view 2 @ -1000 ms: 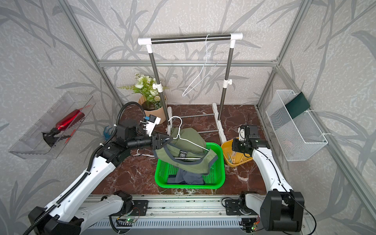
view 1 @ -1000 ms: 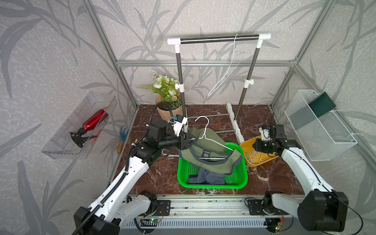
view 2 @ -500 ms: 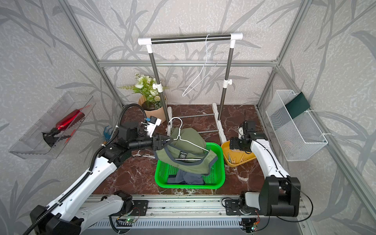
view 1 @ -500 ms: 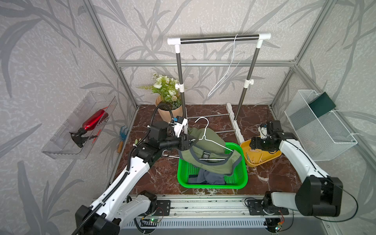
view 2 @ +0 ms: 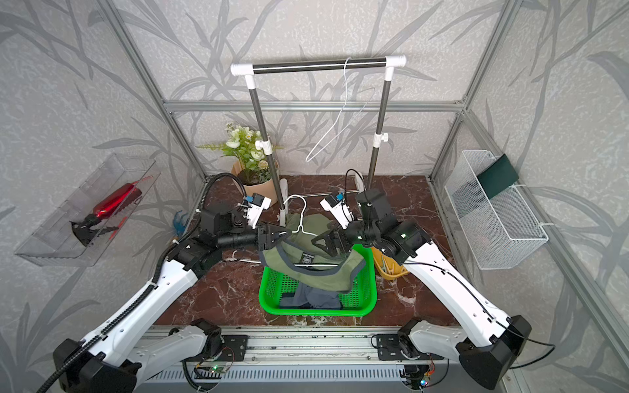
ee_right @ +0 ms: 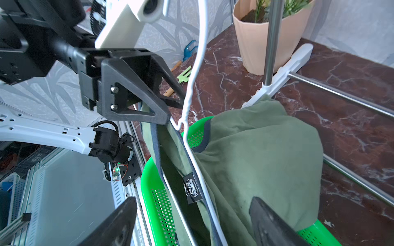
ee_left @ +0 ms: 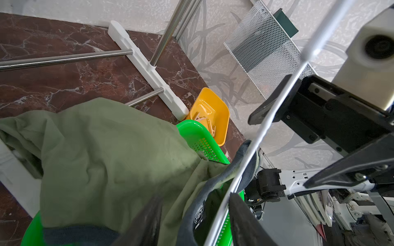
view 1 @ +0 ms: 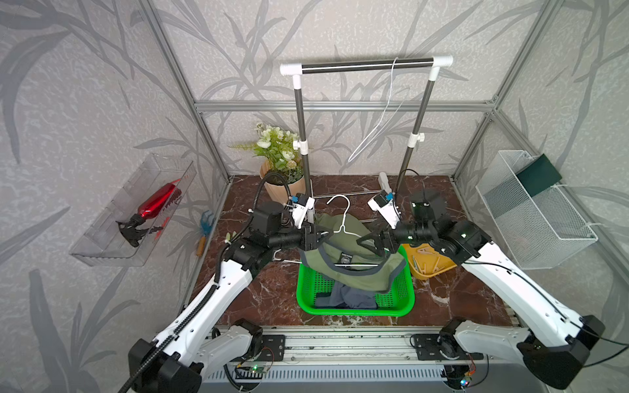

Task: Remove the clothespins securing tank tops to the hanger
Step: Remove the tank top from the hanger.

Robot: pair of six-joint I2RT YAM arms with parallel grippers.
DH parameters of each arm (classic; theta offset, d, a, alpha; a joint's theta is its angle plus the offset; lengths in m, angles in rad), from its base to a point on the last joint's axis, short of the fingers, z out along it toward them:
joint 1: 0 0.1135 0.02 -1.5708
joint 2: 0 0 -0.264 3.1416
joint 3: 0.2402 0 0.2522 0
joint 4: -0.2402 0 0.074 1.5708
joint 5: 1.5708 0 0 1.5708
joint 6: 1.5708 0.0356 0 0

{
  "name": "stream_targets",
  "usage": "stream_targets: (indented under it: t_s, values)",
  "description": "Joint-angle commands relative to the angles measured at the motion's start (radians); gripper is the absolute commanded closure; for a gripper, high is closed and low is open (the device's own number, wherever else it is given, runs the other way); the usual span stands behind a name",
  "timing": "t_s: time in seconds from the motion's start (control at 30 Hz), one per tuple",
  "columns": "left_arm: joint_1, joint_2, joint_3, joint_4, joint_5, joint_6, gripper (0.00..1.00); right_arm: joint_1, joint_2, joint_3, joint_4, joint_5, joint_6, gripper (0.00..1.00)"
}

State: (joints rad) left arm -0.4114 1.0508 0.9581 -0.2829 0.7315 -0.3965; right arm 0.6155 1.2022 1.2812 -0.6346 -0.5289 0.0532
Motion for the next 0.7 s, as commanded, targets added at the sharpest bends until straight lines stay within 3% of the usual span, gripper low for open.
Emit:
stream_targets:
  t_s: [0.0, 0.13, 0.33, 0.67]
  values:
    - [-0.003, -0.01, 0.005, 0.029, 0.012, -0.007, 1.0, 0.005, -0.006, -0.014, -0.016, -0.021, -0.033, 0.16]
    - [-0.002, -0.016, 0.02, -0.002, -0.008, 0.011, 1.0, 0.004, -0.051, -0.083, -0.027, 0.025, -0.038, 0.23]
    - [0.0, -0.026, 0.049, -0.045, -0.055, 0.034, 1.0, -0.002, -0.173, -0.247, -0.012, 0.091, 0.004, 0.41]
    - [0.002, -0.06, 0.062, -0.127, -0.136, 0.069, 1.0, -0.112, -0.339, -0.399, -0.019, 0.083, 0.078, 0.58]
